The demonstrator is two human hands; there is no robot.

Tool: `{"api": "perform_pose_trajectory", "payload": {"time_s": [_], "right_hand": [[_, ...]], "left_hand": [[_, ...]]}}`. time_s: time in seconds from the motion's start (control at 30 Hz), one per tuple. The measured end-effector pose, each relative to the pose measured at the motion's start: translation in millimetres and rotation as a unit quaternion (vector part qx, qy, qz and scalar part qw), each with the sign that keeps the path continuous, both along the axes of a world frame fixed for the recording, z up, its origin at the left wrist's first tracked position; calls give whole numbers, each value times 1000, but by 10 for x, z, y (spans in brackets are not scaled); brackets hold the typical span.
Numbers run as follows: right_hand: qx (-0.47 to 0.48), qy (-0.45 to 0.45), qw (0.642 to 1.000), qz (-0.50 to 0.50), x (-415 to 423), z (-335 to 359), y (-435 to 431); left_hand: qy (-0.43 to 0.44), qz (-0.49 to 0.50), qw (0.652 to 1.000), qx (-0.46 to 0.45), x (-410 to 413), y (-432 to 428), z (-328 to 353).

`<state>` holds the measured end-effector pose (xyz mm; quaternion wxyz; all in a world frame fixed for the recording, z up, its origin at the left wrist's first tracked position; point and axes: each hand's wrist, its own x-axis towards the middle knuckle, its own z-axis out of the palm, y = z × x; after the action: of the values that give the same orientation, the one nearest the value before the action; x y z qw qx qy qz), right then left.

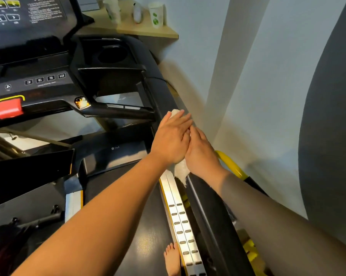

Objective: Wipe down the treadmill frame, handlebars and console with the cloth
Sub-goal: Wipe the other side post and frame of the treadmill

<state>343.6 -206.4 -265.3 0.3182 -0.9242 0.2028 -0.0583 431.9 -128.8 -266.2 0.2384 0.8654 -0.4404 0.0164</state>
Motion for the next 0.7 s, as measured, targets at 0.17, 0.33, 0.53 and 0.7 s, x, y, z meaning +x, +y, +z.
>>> {"api": "perform_pose_trajectory", "payload": {"time_s": [0.17,0.33,0.53,0.7], "right_hand": [[30,-14,999,-14,-319,-85,-51],[86,-11,996,-12,-1107,-181,71],[134,-41,990,-17,-2071,-215,229],[201,-57,977,-38,-2655,-281,356]], "left_hand": [[-13,40,998,46,-373,5,-42],[-5,54,998,25,-1199,154,-127],[-21,53,997,48,-2140,299,-187],[-20,34,999,33,-2701,390,-177]]}}
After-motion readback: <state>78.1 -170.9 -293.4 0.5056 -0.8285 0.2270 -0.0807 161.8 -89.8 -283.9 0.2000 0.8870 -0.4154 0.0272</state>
